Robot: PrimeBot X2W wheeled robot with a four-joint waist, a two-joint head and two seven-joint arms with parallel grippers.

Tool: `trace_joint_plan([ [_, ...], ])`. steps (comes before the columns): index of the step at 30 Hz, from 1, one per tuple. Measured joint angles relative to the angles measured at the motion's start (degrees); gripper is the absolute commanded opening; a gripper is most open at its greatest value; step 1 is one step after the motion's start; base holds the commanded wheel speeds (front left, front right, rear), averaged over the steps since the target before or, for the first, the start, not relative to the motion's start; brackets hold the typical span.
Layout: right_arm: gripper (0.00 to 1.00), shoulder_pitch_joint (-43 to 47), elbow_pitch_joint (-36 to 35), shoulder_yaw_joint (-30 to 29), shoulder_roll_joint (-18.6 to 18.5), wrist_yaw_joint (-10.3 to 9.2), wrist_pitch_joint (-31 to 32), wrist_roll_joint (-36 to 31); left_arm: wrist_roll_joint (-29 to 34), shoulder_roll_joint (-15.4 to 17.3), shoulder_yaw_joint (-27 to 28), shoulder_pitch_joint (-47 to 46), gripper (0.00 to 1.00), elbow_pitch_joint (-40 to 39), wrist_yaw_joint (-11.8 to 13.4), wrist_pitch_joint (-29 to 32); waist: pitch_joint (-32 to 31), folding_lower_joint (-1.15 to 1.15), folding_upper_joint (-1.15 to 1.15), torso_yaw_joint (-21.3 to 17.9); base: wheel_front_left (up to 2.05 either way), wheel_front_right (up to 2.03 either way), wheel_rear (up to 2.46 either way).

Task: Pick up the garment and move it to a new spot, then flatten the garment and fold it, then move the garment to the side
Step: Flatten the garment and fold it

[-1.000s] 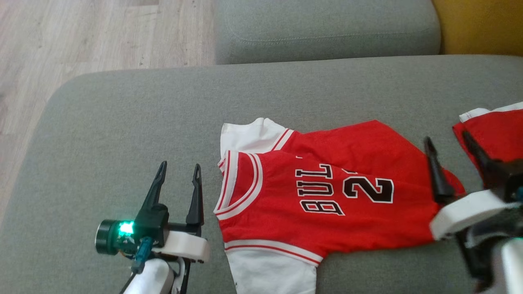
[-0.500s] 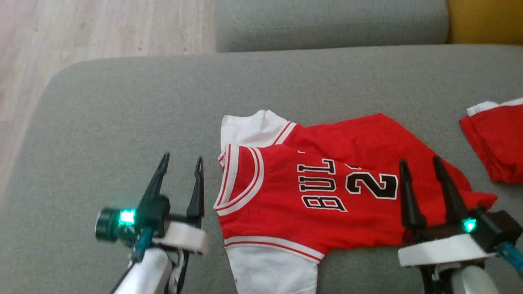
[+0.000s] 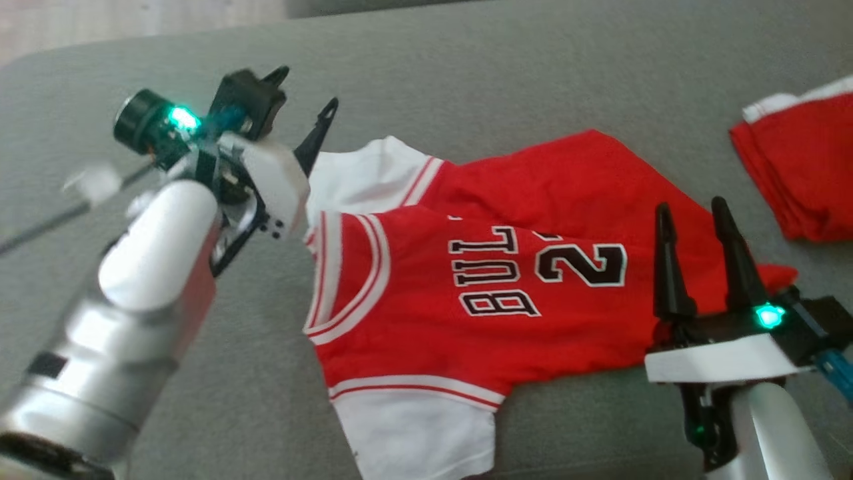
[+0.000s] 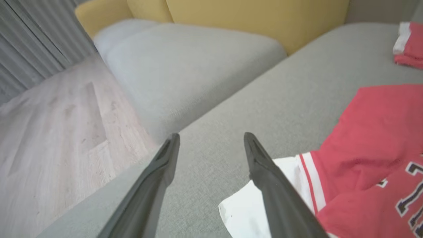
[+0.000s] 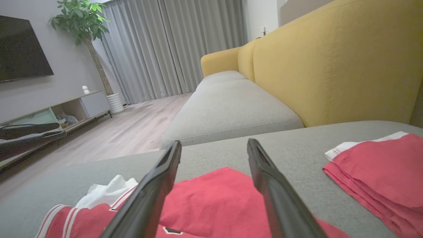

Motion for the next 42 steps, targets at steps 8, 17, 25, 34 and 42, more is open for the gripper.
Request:
trace_joint_plan([
  [8, 1.0, -2.13, 2.16, 1.93, 0.0, 0.0, -0.45, 0.59, -17.85, 7.37, -18.7, -5.04, 1.0, -0.13, -0.42, 13.25, 2.78, -0.01, 0.0, -5.0, 0.0, 0.0, 0.0],
  [17, 1.0, -3.94, 2.74, 2.83, 0.0, 0.0, -0.6, 2.11, -25.14, 13.77, -28.46, -12.52, 1.0, -0.34, -0.42, 15.39, 6.71, -0.01, 0.0, -9.37, 0.0, 0.0, 0.0],
  [25, 1.0, -4.87, 1.85, 2.65, 0.0, 0.0, -0.6, 3.02, -29.81, 15.85, -36.0, -15.91, 1.0, 0.04, -0.43, 19.81, 8.78, -0.01, 0.0, -11.84, 0.0, 0.0, 0.0],
  [34, 1.0, -4.88, 1.69, 2.65, 0.0, 0.0, -0.6, 3.56, -34.27, 17.78, -37.82, -17.19, 0.02, -3.33, -0.41, 27.76, 9.31, -0.02, 0.0, -12.98, 0.0, 0.0, 0.0],
  [42, 1.0, -4.9, 1.72, 2.58, 0.0, 0.0, -0.6, 3.52, -31.23, 18.18, -38.66, -18.11, 0.0, -0.53, -0.44, 20.07, 8.9, -0.01, 0.0, -13.15, 0.0, 0.0, 0.0],
])
